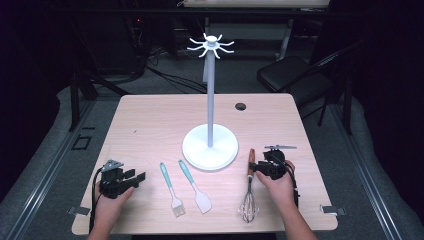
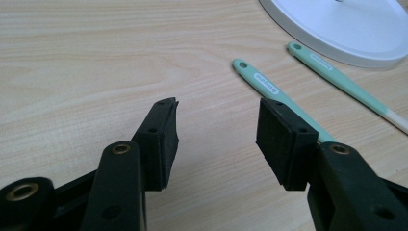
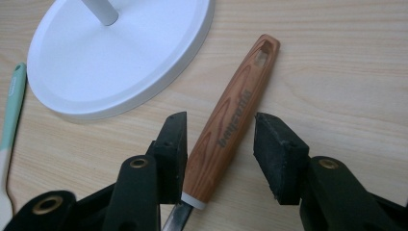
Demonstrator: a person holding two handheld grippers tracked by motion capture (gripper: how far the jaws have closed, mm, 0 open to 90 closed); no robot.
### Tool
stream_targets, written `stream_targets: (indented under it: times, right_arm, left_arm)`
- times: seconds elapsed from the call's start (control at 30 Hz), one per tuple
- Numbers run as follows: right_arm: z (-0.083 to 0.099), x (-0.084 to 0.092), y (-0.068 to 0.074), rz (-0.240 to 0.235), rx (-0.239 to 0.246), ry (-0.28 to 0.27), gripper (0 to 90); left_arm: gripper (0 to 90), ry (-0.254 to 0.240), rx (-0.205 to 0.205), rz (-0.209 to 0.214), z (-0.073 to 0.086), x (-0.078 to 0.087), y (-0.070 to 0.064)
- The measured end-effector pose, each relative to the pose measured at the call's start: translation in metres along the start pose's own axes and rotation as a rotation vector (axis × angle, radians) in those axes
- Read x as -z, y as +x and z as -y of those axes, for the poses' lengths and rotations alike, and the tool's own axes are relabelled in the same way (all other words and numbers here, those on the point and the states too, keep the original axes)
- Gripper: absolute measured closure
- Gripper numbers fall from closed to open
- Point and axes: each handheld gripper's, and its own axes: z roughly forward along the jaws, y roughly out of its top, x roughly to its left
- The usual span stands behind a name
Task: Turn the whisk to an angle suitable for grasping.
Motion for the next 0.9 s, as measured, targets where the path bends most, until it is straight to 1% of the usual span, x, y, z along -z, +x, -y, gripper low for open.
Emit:
stream_targets:
  times: [0.03,0.07,0.13,0.17,0.23,0.3,0.37,0.43,0.47,0.53,0.6,0.67,0.77,0.83,0.87,0.9]
  right_arm:
    - [0.0,-0.002,0.001,-0.004,-0.001,0.002,55.6]
    - [-0.001,-0.007,0.004,0.007,-0.004,0.023,55.5]
    - [-0.002,-0.009,0.005,0.016,-0.001,0.03,55.5]
    - [-0.002,-0.01,0.006,0.025,0.006,0.036,55.5]
    - [-0.003,-0.012,0.007,0.033,-0.003,0.039,55.5]
    - [-0.003,-0.014,0.008,0.043,0.0,0.046,55.6]
    - [-0.003,-0.015,0.007,0.047,-0.002,0.063,55.8]
    - [-0.003,-0.017,0.009,0.047,-0.003,0.066,56.5]
    - [-0.003,-0.018,0.009,0.041,-0.001,0.079,56.7]
    - [-0.003,-0.022,0.012,0.056,0.013,0.094,56.5]
    - [-0.003,-0.025,0.015,0.047,0.026,0.098,56.1]
    - [-0.003,-0.027,0.019,0.054,0.054,0.105,56.1]
    - [-0.004,-0.029,0.021,0.06,0.058,0.108,56.4]
    - [-0.005,-0.03,0.022,0.074,0.059,0.112,56.6]
    - [-0.005,-0.031,0.023,0.075,0.057,0.118,57.8]
    - [-0.005,-0.031,0.023,0.094,0.077,0.124,61.7]
  left_arm:
    - [49.1,0.0,0.002,0.0,0.0,0.0,0.0]
    - [49.1,0.0,0.003,0.001,0.0,0.0,0.0]
    - [49.1,-0.007,0.001,-0.001,0.0,-0.001,-0.001]
    - [49.0,0.003,-0.002,0.001,0.0,0.0,-0.001]
    - [49.0,-0.005,-0.002,-0.004,0.0,-0.001,-0.002]
    - [48.9,0.006,-0.006,0.001,0.0,-0.001,-0.002]
    - [48.9,0.006,-0.006,0.001,0.0,-0.001,-0.002]
    - [48.9,-0.001,-0.005,0.002,0.0,-0.002,-0.002]
    - [48.9,-0.002,-0.005,0.002,0.0,-0.002,-0.002]
    - [48.8,0.006,-0.005,0.003,0.0,-0.001,-0.002]
    - [48.8,0.004,-0.007,0.001,0.001,-0.002,-0.002]
    - [48.8,0.003,-0.006,0.001,0.001,-0.002,-0.002]
    - [48.8,0.003,-0.006,0.001,0.0,-0.002,-0.002]
    - [48.8,0.007,-0.007,-0.001,0.0,-0.002,-0.002]
    - [48.7,0.006,-0.007,-0.001,0.0,-0.002,-0.002]
    - [48.8,0.007,-0.006,-0.001,0.0,-0.002,-0.002]
